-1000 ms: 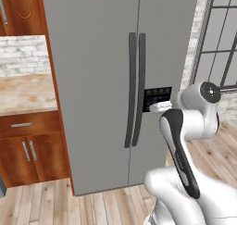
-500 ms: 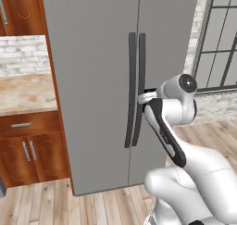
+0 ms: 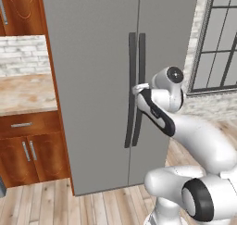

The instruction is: Retrieve the mango and peach from the fridge and place them into the bowl on the dining table.

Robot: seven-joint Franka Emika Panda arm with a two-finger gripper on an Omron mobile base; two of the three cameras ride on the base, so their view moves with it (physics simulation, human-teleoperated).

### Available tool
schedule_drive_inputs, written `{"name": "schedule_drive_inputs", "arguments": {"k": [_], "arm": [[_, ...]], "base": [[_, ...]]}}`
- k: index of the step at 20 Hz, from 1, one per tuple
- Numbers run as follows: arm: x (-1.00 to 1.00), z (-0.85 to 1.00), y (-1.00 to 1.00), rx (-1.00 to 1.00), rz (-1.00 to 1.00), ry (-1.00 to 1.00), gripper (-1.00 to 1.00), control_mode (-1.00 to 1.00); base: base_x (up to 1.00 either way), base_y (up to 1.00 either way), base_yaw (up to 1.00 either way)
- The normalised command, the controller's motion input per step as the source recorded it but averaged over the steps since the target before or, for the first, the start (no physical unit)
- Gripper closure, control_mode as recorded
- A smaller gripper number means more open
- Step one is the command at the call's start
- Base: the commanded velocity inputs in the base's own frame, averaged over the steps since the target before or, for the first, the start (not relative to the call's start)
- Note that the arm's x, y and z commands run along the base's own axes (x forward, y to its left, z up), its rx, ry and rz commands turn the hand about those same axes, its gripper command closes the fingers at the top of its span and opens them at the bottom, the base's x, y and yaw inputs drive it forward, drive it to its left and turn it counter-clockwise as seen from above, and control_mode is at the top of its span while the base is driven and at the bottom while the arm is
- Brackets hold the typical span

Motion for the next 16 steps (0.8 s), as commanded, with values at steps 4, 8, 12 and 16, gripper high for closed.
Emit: {"name": "schedule_drive_inputs", "arguments": {"k": [4,8,12,16], "arm": [[0.62,0.0,0.0,0.0,0.0,0.0,-1.0,-1.0],[0.42,0.0,0.0,0.0,0.0,-0.01,-1.0,-1.0],[0.42,-0.03,0.0,0.0,0.0,-0.09,-1.0,-1.0],[0.57,-0.01,0.0,0.0,0.0,-0.09,-1.0,-1.0]], "base": [[0.0,0.0,0.0],[0.0,0.0,0.0],[0.0,0.0,0.0],[0.0,0.0,0.0]]}}
